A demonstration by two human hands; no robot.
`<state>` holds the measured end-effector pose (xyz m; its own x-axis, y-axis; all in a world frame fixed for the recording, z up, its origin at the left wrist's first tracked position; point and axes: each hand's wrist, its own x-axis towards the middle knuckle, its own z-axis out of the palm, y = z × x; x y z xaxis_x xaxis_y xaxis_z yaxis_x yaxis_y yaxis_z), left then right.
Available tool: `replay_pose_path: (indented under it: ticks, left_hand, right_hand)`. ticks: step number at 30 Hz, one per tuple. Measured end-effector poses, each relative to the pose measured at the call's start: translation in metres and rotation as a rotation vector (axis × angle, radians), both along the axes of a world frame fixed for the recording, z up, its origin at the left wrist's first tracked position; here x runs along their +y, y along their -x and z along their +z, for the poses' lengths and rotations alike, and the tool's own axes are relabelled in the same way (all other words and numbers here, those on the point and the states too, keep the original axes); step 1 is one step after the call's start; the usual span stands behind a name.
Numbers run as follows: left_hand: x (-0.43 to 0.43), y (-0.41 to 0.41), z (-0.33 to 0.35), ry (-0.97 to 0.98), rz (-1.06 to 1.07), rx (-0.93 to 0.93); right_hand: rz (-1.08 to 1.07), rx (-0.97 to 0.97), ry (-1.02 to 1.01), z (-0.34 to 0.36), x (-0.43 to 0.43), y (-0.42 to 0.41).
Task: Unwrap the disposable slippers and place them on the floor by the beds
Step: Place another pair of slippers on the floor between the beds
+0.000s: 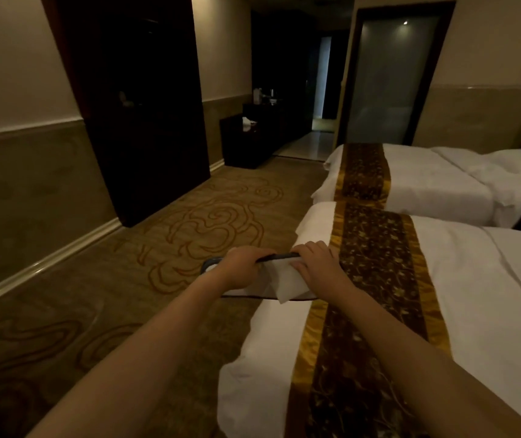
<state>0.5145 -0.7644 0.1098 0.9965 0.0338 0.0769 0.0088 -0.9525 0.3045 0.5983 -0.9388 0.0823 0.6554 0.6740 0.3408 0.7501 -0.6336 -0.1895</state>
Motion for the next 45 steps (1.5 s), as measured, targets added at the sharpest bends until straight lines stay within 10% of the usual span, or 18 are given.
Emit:
replay_pose_path:
  ticks: [28, 45]
  left_hand:
    - [0.276, -0.381, -0.017, -0.010, 0.011, 0.034]
    - [0.359, -0.823, -0.084, 0.124, -0.389, 0.131]
  right_hand:
    - [0.072, 0.040, -0.012, -0.023, 0.278, -0.395]
    - [-0.367, 0.136, 0.067, -0.082, 0.343, -0.763]
